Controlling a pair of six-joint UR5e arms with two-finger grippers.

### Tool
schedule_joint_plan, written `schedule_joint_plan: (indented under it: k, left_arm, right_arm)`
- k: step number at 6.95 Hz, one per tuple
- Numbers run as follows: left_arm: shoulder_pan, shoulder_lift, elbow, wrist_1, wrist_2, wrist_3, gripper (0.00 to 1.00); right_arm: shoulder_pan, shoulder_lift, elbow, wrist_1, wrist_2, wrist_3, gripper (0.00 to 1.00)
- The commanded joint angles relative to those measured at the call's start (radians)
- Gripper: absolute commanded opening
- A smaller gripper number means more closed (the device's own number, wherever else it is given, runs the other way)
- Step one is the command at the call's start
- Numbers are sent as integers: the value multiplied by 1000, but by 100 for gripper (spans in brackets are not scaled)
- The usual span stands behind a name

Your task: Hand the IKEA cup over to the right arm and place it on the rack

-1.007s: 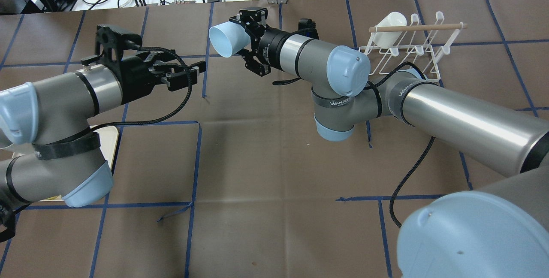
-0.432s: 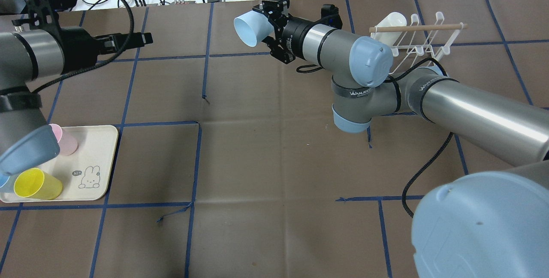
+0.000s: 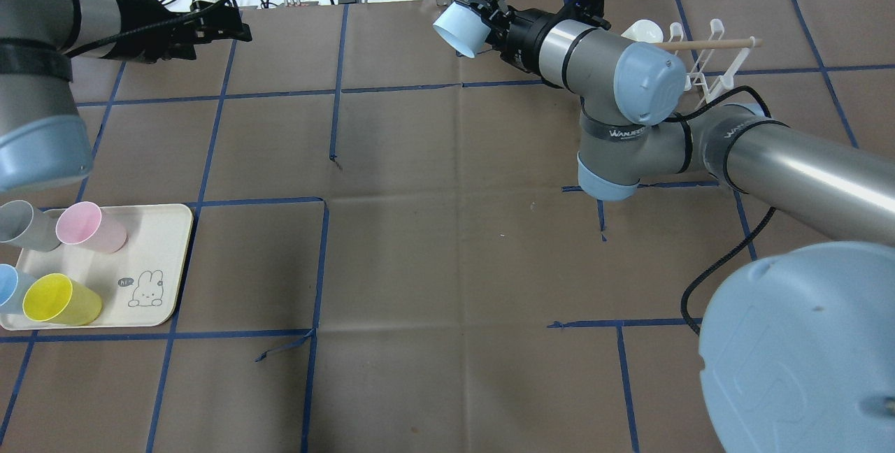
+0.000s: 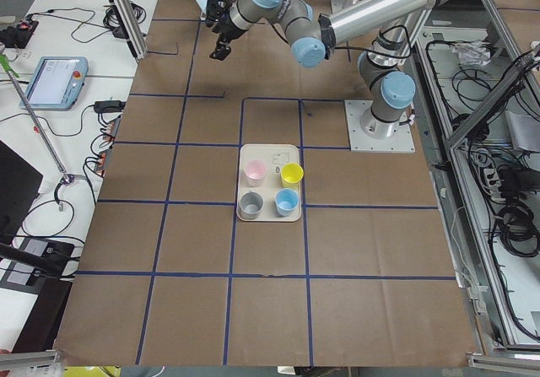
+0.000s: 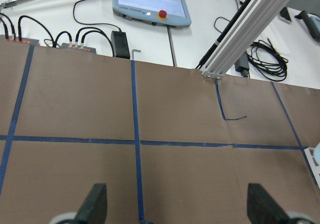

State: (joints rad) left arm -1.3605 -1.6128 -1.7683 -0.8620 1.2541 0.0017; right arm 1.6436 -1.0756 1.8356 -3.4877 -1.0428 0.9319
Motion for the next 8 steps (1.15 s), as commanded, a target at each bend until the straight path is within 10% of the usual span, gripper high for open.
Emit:
schedule_joint_plan:
  k: [1,3,8]
  left_arm:
    - [-115,-71,250,-411,117,-167,100]
    - [-196,-69,291,-625,324,-167,100]
    - [-203,-9,265,-703,335,-65,100]
  right_arm:
    - [-74,-3,1,-1,-41,-375,12]
    - [-155,-61,5,16,-121,-633,9]
    - [-336,-57,-13,-6,-207,-1021,6]
